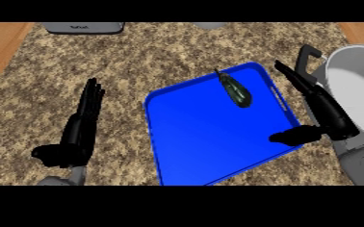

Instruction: Pick the eggplant from the tray and place it in the pot

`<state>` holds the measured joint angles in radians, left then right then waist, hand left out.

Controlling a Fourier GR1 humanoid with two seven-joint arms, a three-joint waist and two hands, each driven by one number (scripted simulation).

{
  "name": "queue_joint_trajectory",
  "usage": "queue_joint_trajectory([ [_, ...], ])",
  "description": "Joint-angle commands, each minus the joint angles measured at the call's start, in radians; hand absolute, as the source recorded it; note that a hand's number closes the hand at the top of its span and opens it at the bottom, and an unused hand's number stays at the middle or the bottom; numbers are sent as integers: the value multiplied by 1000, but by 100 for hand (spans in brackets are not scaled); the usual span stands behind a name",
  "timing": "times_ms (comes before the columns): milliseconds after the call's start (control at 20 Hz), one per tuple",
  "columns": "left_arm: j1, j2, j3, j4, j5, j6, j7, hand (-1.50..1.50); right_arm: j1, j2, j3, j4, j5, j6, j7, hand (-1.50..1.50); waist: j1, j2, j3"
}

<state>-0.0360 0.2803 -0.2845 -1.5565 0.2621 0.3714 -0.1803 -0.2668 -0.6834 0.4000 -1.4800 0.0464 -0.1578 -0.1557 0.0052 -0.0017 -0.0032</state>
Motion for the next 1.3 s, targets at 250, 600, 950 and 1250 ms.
queue_joint_trajectory([
  [250, 69, 2, 37, -44, -9, -70, -14, 0, -120, 101, 1, 60, 116, 139, 204, -150, 5, 1, 3],
  [600, -3, -90, 33, 55, -96, -24, -24, 0, -153, 255, 9, 258, 246, 159, 189, -150, 1, 3, 3],
  [950, 16, -101, 87, 13, -107, -81, 16, 0, -128, 362, -34, 241, 390, 168, 223, -150, -3, 1, 3],
  [1250, 87, -106, 101, -86, -149, -96, 55, 0, -163, 413, -124, 328, 453, 208, 169, -150, -1, 1, 3],
])
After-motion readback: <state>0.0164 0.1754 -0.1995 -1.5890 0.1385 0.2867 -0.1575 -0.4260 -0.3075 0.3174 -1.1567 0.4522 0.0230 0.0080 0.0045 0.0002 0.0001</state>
